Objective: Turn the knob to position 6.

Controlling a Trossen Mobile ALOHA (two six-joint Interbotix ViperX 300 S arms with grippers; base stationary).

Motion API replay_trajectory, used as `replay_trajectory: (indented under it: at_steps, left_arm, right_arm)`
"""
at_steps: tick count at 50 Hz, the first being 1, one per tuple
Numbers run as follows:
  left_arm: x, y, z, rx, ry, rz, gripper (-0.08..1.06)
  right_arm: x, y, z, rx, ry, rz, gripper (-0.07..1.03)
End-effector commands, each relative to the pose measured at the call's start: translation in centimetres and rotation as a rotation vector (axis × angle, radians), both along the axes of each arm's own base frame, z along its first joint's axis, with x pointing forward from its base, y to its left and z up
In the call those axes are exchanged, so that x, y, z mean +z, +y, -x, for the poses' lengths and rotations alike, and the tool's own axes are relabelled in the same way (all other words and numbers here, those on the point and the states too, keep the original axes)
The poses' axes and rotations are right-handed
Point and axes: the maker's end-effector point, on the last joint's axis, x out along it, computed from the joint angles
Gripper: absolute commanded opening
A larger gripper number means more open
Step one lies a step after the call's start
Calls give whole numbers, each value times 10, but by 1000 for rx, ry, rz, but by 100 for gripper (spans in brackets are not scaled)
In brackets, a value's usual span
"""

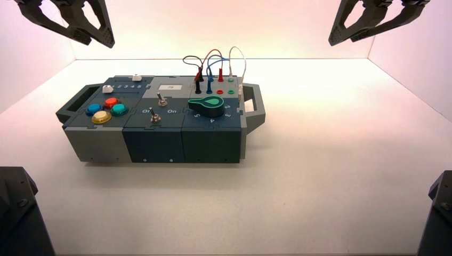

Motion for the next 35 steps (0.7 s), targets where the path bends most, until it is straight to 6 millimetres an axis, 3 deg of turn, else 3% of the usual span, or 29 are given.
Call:
replay_trajectory:
  at_steps: [1, 35]
  left_arm:
    - [7, -2, -4, -8, -23, 4, 70]
    - [7, -2, -4, -8, -22, 3, 69]
  right_arm:
    - [9, 2, -5, -3, -22, -14, 66]
    - [7, 2, -5, -3, -19, -12, 66]
